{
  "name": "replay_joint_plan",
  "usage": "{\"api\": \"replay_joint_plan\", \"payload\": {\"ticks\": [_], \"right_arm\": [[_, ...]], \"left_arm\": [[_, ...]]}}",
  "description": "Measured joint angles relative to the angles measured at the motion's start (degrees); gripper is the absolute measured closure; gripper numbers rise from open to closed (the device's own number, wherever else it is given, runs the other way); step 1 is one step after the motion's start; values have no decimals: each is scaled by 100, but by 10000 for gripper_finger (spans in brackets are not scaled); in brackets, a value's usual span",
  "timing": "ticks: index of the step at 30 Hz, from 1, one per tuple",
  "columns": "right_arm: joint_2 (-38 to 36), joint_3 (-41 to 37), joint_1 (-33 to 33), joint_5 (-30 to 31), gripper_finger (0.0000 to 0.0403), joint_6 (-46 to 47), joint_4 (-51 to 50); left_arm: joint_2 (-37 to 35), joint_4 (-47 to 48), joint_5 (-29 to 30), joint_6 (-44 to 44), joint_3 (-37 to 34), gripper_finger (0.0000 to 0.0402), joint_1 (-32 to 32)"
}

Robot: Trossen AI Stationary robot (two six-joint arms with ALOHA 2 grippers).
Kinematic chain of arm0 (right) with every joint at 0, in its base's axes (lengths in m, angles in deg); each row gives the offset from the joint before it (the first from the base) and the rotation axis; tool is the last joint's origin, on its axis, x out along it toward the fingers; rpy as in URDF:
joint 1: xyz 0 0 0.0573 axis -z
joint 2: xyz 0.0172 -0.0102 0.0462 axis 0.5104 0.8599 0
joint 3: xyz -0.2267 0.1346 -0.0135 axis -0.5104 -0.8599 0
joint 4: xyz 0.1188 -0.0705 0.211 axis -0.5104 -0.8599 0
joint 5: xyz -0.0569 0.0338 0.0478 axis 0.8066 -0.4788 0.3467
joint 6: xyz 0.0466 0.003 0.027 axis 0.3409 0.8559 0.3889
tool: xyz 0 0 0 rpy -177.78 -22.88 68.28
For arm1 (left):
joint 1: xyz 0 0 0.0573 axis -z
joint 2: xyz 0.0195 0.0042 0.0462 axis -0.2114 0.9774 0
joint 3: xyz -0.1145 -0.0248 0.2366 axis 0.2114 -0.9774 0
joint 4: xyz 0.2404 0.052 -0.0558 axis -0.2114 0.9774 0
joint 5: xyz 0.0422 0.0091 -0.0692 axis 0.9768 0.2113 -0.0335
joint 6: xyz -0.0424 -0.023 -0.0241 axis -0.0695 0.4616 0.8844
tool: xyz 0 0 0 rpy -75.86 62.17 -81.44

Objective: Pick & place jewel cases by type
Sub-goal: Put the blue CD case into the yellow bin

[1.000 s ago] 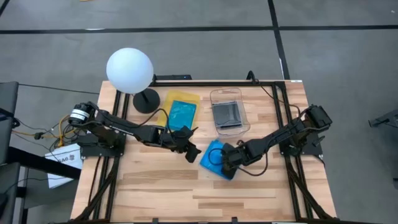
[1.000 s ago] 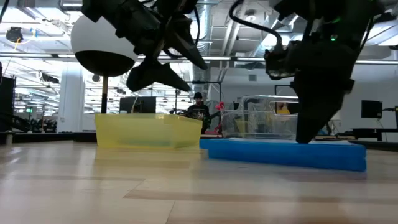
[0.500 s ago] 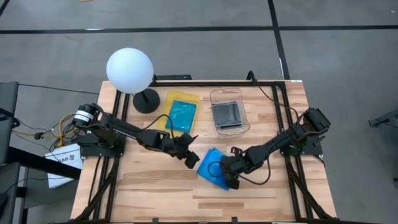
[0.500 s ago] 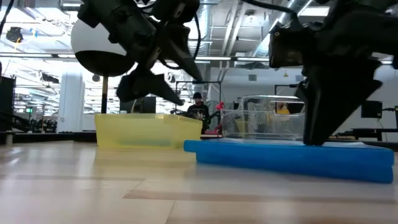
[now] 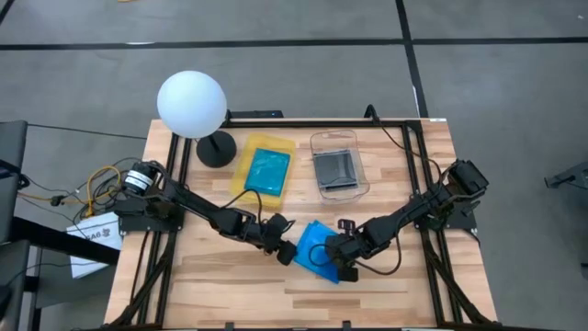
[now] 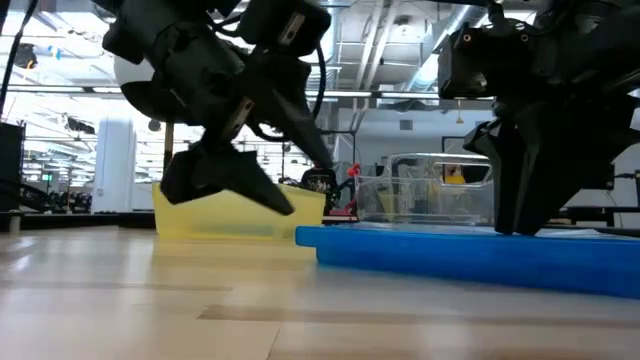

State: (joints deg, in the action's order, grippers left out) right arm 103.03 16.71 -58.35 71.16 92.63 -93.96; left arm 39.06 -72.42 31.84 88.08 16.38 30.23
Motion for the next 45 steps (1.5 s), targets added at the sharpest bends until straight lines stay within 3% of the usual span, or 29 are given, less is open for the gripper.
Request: {"api": "replay_joint_plan", "payload": {"ticks": [7, 14, 18, 30, 36, 45], "right_arm": [[-207, -13, -59, -21, 287, 314, -127], [-213, -13, -48, 25, 287, 295, -131], [-215, -11, -37, 68, 287, 241, -55], [-136, -2, 598, 202, 287, -139, 1213], [-583, 8, 734, -410, 287, 478, 169], [-861, 3, -244, -503, 289, 1975, -1217]], "left_arm": [[366, -42, -183, 22, -2, 175, -2], [769, -1216, -350, -105, 2, 175, -98], [762, -1344, -353, -196, 0, 175, -216], [760, -1437, -720, -406, -2, 175, -304], [758, -1272, -840, -586, -2, 175, -308], [758, -1159, -1035, -1099, -28, 175, -419]]}}
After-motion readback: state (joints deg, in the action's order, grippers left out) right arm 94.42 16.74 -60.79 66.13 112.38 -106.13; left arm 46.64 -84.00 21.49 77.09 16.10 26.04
